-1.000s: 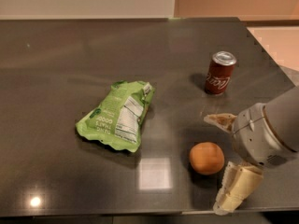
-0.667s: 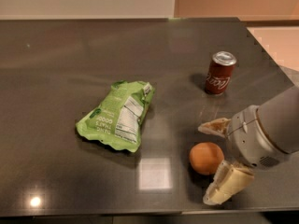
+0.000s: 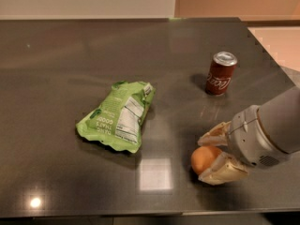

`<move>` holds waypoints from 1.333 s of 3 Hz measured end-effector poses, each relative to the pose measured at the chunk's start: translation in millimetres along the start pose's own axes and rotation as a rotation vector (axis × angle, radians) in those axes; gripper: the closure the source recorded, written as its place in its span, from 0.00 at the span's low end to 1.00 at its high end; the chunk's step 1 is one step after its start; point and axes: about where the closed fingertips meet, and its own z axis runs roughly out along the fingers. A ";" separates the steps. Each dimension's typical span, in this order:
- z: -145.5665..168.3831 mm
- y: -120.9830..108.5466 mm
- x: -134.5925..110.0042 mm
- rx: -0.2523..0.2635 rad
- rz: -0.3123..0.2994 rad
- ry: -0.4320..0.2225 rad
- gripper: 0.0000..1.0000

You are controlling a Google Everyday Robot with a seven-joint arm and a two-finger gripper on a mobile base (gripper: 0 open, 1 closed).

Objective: Move orange near coke can

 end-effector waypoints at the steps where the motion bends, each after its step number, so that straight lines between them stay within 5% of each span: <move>1: -15.0 -19.9 3.0 0.050 0.043 0.007 0.88; 2: -37.7 -52.0 9.2 0.117 0.109 0.010 1.00; 4: -62.5 -114.2 20.1 0.197 0.191 -0.022 1.00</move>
Offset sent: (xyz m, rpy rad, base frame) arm 0.0807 -0.0632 0.0604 0.0043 -0.0857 -0.2744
